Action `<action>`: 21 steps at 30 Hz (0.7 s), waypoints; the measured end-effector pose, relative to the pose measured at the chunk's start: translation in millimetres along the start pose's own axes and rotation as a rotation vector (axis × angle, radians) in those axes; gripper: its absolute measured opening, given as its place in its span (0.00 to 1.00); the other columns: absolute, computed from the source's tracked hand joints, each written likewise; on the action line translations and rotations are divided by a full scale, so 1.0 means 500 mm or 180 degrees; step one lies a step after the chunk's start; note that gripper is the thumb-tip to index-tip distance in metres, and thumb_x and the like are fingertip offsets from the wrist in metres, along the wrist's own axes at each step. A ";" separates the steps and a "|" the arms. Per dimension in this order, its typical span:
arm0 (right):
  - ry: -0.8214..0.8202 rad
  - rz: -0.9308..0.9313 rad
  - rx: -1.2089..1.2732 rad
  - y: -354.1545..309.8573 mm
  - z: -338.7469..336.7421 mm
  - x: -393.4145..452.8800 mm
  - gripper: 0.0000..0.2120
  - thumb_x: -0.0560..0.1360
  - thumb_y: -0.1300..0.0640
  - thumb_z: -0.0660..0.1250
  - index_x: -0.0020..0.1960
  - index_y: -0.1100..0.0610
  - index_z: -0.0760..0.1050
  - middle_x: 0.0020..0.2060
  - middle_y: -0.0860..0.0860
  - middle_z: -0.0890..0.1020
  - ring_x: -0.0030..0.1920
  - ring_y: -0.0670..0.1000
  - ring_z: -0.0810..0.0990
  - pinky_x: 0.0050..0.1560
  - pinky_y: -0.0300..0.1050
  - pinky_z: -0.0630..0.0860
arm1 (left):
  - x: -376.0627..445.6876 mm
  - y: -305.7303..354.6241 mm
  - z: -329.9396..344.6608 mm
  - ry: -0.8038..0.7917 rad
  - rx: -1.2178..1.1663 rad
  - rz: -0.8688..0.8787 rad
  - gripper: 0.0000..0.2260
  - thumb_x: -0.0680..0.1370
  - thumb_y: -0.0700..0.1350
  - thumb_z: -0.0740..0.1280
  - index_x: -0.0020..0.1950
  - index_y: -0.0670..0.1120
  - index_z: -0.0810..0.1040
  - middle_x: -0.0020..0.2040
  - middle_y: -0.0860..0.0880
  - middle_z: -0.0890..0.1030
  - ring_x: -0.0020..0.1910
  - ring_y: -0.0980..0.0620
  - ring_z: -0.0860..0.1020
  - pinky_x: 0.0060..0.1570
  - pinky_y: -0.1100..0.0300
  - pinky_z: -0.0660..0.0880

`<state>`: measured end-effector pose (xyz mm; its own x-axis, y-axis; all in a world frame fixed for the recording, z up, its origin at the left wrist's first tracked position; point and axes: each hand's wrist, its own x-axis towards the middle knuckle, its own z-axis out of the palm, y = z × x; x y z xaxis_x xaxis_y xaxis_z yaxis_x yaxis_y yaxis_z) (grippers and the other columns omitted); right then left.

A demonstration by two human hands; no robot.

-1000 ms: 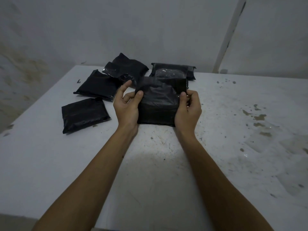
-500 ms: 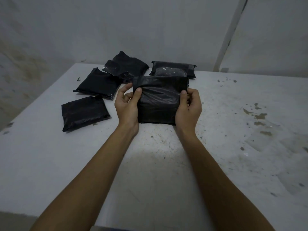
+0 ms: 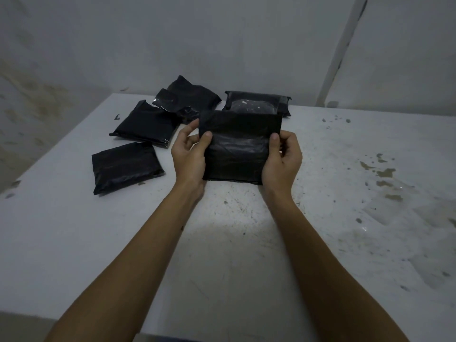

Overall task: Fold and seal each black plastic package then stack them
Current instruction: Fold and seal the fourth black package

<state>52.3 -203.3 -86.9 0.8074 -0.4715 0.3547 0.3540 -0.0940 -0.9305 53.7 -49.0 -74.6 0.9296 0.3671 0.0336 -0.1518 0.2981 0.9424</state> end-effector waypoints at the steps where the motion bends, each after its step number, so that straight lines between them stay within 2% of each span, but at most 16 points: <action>1: -0.0039 0.0011 0.0017 0.000 0.001 -0.001 0.05 0.84 0.57 0.61 0.51 0.54 0.75 0.47 0.49 0.81 0.47 0.45 0.80 0.50 0.41 0.80 | 0.000 0.002 0.001 -0.0008 -0.0028 -0.0039 0.13 0.81 0.40 0.70 0.63 0.55 0.79 0.54 0.45 0.85 0.58 0.47 0.83 0.64 0.45 0.79; 5: -0.0087 0.0113 0.0070 -0.004 0.005 -0.003 0.06 0.84 0.55 0.62 0.51 0.50 0.76 0.48 0.49 0.82 0.50 0.52 0.82 0.55 0.56 0.82 | -0.003 0.001 0.010 0.0016 -0.0132 -0.0023 0.11 0.84 0.41 0.65 0.62 0.54 0.79 0.49 0.55 0.86 0.57 0.50 0.83 0.66 0.46 0.78; 7: -0.0049 0.0227 0.0135 -0.007 0.006 -0.002 0.06 0.85 0.55 0.61 0.51 0.50 0.76 0.49 0.50 0.83 0.51 0.52 0.82 0.57 0.57 0.82 | -0.005 0.000 0.015 -0.0030 -0.0144 0.0039 0.11 0.84 0.40 0.64 0.63 0.53 0.77 0.46 0.58 0.86 0.54 0.55 0.83 0.65 0.51 0.78; 11: 0.0046 0.0436 0.0311 -0.008 0.006 -0.005 0.07 0.84 0.54 0.61 0.50 0.51 0.77 0.50 0.52 0.83 0.52 0.52 0.83 0.58 0.58 0.82 | -0.005 -0.002 0.013 -0.0114 -0.0150 0.0160 0.17 0.84 0.38 0.65 0.69 0.53 0.72 0.40 0.55 0.82 0.49 0.57 0.83 0.60 0.58 0.78; 13: 0.0059 0.0508 0.0370 -0.009 0.005 -0.007 0.07 0.85 0.55 0.61 0.50 0.53 0.76 0.50 0.53 0.83 0.51 0.53 0.83 0.57 0.58 0.82 | -0.005 -0.002 0.010 -0.0146 -0.0139 0.0147 0.21 0.83 0.36 0.66 0.73 0.54 0.69 0.43 0.54 0.83 0.51 0.55 0.83 0.62 0.55 0.78; 15: 0.0080 0.0514 0.0408 -0.010 0.004 -0.007 0.07 0.84 0.54 0.61 0.50 0.52 0.77 0.50 0.54 0.83 0.52 0.55 0.82 0.58 0.60 0.82 | -0.007 0.003 0.007 -0.0156 -0.0172 0.0153 0.25 0.80 0.33 0.67 0.73 0.54 0.70 0.48 0.51 0.84 0.55 0.52 0.83 0.66 0.49 0.77; 17: 0.0086 0.0486 0.0435 -0.013 0.004 -0.007 0.07 0.84 0.54 0.61 0.49 0.50 0.77 0.50 0.55 0.82 0.52 0.57 0.82 0.58 0.61 0.81 | -0.007 0.008 0.005 -0.0106 -0.0216 0.0133 0.26 0.79 0.32 0.67 0.72 0.53 0.72 0.51 0.49 0.84 0.56 0.51 0.83 0.66 0.47 0.78; 21: 0.0079 0.0392 0.0364 -0.019 0.003 -0.012 0.07 0.84 0.51 0.61 0.50 0.48 0.76 0.50 0.54 0.82 0.53 0.57 0.80 0.58 0.60 0.81 | -0.004 0.006 0.002 -0.0094 -0.0104 -0.0064 0.14 0.81 0.41 0.69 0.66 0.50 0.80 0.56 0.48 0.85 0.59 0.49 0.83 0.65 0.47 0.79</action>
<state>44.7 -198.4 -80.3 0.8365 -0.4949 0.2350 0.3057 0.0656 -0.9499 51.8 -49.6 -71.6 0.9420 0.3346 0.0251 -0.1434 0.3339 0.9317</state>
